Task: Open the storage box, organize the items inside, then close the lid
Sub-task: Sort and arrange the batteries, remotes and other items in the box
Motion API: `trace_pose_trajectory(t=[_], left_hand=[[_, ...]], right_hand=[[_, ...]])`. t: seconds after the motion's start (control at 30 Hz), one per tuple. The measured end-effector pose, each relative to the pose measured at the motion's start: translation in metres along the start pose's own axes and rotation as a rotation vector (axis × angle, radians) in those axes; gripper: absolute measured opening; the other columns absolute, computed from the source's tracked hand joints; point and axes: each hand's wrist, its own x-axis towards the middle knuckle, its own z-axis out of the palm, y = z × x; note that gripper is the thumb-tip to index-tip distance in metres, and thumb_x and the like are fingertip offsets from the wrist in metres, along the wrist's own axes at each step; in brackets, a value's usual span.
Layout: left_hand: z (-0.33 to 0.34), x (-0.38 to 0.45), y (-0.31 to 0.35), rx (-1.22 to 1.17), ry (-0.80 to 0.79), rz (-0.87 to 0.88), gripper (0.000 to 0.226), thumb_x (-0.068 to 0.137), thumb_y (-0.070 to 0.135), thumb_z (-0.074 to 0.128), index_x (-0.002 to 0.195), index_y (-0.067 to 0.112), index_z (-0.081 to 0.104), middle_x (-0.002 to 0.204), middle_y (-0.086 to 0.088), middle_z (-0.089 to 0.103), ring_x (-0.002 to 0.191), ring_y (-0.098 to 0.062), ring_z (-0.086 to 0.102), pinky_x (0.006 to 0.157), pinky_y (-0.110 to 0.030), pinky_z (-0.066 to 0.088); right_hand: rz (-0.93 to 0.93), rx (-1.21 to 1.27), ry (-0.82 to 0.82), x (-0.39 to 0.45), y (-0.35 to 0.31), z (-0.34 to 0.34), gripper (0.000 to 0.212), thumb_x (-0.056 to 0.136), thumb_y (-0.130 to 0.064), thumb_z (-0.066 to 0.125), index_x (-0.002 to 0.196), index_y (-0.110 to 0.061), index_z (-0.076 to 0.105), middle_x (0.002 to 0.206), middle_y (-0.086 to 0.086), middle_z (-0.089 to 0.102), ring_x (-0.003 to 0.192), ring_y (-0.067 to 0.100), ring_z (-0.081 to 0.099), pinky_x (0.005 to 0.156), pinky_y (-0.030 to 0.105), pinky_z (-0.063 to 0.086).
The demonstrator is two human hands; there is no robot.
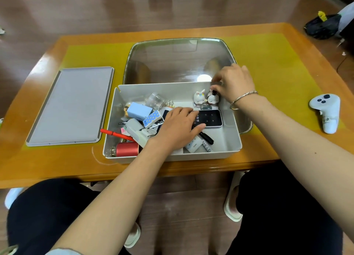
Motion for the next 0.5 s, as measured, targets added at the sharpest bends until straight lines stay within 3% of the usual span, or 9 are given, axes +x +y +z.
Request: trace_pose_trajectory(t=[0.23,0.5], left_hand=[[-0.010,0.035,0.016,0.054,0.041,-0.078,0.066,0.098,0.054,0.030,0.153,0.021,0.014,0.152,-0.003,0.030,0.137,-0.026,0.026,0.111,-0.043,0.021],[-0.004,0.042,0.011,0.065,0.009,-0.072,0.064,0.100,0.048,0.031,0.154,0.023,0.007,0.156,0.000,0.023,0.139,-0.022,0.023,0.110,-0.048,0.021]], right_hand=[[-0.054,-0.077,-0.048,-0.007,0.002,0.006,0.018,0.084,-0.034,0.065,0.098,-0.025,0.072,0.101,0.003,0.069,0.106,0.027,0.049,0.085,0.037,0.030],[-0.019,-0.100,-0.091,-0.005,0.000,0.014,0.023,0.084,-0.032,0.066,0.105,-0.024,0.070,0.103,0.006,0.068,0.109,0.028,0.048,0.088,0.038,0.030]])
